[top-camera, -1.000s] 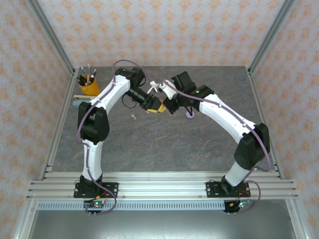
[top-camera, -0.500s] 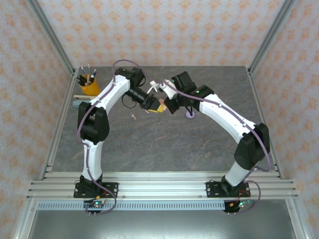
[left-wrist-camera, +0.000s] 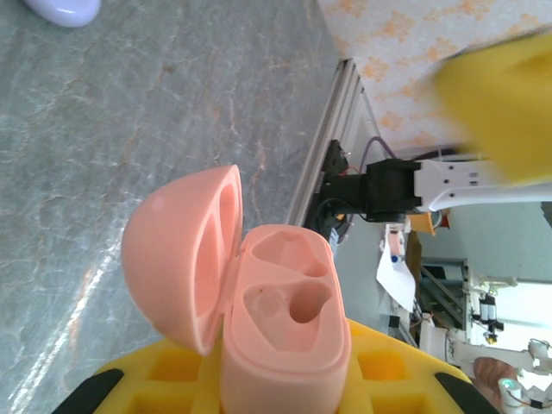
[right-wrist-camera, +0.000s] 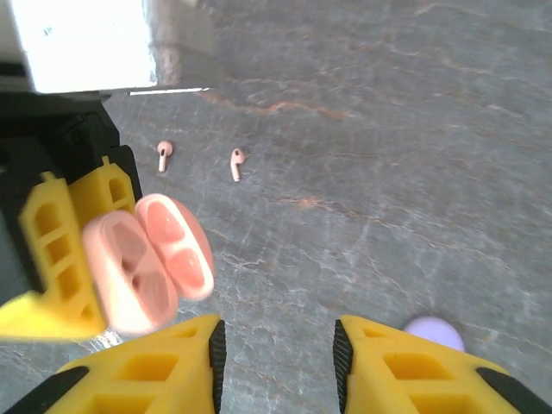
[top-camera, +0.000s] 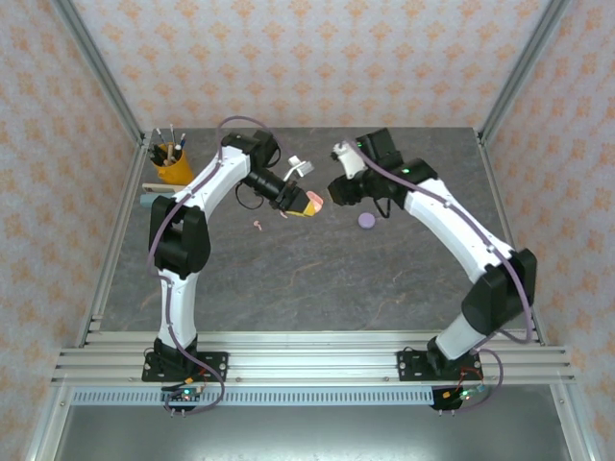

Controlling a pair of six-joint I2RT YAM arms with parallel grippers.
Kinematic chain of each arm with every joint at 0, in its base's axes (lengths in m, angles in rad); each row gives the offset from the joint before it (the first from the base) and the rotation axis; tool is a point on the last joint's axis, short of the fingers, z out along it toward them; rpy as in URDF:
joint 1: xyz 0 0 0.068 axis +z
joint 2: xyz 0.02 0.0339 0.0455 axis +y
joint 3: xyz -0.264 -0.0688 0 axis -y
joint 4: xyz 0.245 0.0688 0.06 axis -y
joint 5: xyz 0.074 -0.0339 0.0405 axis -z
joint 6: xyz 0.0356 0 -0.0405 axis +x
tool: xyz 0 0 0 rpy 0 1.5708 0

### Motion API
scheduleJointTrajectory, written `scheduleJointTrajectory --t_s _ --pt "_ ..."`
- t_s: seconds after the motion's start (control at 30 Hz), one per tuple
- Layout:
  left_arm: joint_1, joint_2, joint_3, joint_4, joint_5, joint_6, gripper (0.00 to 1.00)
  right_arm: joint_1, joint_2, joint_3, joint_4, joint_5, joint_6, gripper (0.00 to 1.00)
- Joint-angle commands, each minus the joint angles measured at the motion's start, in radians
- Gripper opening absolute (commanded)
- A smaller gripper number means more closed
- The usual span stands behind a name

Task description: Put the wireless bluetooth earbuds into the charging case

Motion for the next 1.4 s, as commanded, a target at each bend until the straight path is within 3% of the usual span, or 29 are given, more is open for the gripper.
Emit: scheduleJointTrajectory --t_s 0.0,0.27,0.6,0.73,1.1,1.37 --pt "0.008 -0.09 -0.042 0.125 -0.082 -0.101 0.0 -0.032 -0.121 -0.049 0.018 -0.017 0.124 0.4" --pt "0.007 -0.276 -0.225 0.446 -0.276 -0.288 0.0 -0.045 -0.186 -0.151 0.063 0.084 0.457 0.43" --pt "-0.026 -0.651 -0.704 1.042 -0.824 -0.393 0.0 -0.043 -0.103 -0.167 0.026 0.149 0.685 0.43" --pt "-0.045 -0.751 -0.862 1.206 -0.964 -0.416 0.0 -0.035 -0.029 -0.136 0.016 0.114 0.724 0.43" --pt "-0.045 -0.906 -1.319 1.923 -0.973 -0.432 0.0 0.093 0.256 0.059 0.018 0.043 0.741 0.42" --pt "-0.033 -0.963 -1.357 2.001 -0.934 -0.403 0.0 0.162 0.477 0.28 0.013 0.016 0.704 0.41"
